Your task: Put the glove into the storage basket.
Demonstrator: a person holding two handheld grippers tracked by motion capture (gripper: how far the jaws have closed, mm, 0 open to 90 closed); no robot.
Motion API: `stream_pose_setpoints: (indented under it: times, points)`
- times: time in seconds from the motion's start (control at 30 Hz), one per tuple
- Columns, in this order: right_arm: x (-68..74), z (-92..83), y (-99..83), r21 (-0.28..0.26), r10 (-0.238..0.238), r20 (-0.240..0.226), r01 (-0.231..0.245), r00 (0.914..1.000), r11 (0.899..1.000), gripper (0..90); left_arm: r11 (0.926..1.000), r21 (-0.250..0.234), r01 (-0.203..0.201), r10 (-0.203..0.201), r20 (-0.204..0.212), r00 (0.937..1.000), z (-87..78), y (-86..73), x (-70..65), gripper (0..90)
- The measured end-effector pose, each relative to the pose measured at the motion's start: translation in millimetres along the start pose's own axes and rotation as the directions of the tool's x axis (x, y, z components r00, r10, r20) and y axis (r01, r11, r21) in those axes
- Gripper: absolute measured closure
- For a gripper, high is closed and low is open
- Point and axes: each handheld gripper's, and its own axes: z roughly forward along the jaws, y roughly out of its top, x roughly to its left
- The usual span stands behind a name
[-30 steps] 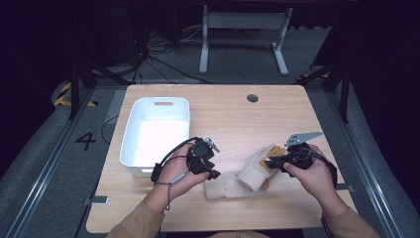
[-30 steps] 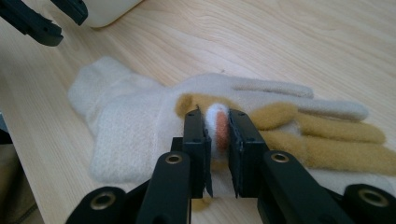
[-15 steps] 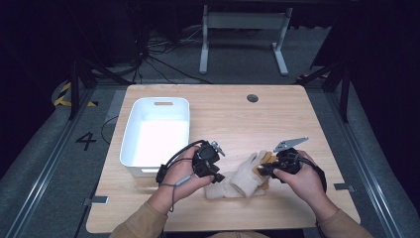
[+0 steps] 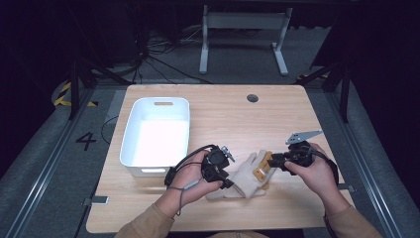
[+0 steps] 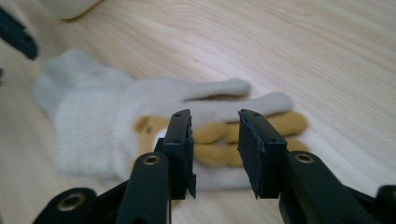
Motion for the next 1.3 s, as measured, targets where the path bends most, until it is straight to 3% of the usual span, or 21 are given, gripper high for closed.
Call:
stream_pose_setpoints:
  times: [0.03,0.1,0.2,0.43,0.67,0.7,0.83,0.93,1.07,1.3]
  points:
    - [-8.9,1.3,-1.1,-0.013,-0.006,0.027,0.006,0.9996,1.0,67.7,1.0,0.001,0.001,-0.001,-0.001,1.0,0.9,-0.1,-0.1,62.5]
    - [-12.8,2.3,-1.3,-0.01,-0.009,0.036,0.01,0.9993,1.0,69.0,1.0,0.004,0.006,-0.006,-0.002,1.0,1.9,-0.6,0.0,62.4]
    - [-25.8,9.9,-1.8,-0.007,-0.029,0.085,0.029,0.996,1.0,71.3,0.9998,0.002,0.017,-0.017,-0.004,0.9998,2.9,-2.0,-0.2,62.5]
    - [-41.8,35.3,0.4,0.023,-0.056,0.094,0.054,0.994,0.998,69.6,0.9987,-0.02,0.048,-0.048,0.0,0.9989,4.7,-4.6,-1.9,62.2]
    - [-48.6,51.9,2.2,0.046,-0.07,0.119,0.065,0.9904,0.997,64.0,0.9971,-0.028,0.071,-0.072,-0.012,0.9973,3.5,-11.0,-4.0,61.9]
    - [-50.0,55.6,1.4,0.076,-0.084,0.129,0.074,0.9881,0.994,64.1,0.9969,-0.029,0.073,-0.073,-0.014,0.9972,3.4,-11.3,-4.0,61.9]
    - [-51.3,58.1,-1.1,0.095,-0.068,0.105,0.058,0.9922,0.994,71.4,0.9963,-0.037,0.078,-0.079,-0.013,0.9968,4.2,-10.8,-5.5,61.8]
    - [-50.5,54.5,-1.5,0.114,-0.074,0.101,0.062,0.9921,0.992,85.3,0.9963,-0.029,0.081,-0.081,-0.013,0.9966,7.0,-7.1,-7.1,60.9]
    - [-48.9,54.1,-2.4,0.123,-0.102,0.112,0.088,0.9885,0.989,87.3,0.9944,-0.057,0.089,-0.09,-0.01,0.9959,9.8,0.1,-10.7,60.2]
    - [-49.2,53.8,-4.7,0.114,-0.103,0.11,0.09,0.9886,0.989,87.5,0.993,-0.051,0.107,-0.108,-0.024,0.9939,24.0,8.1,-11.1,57.2]
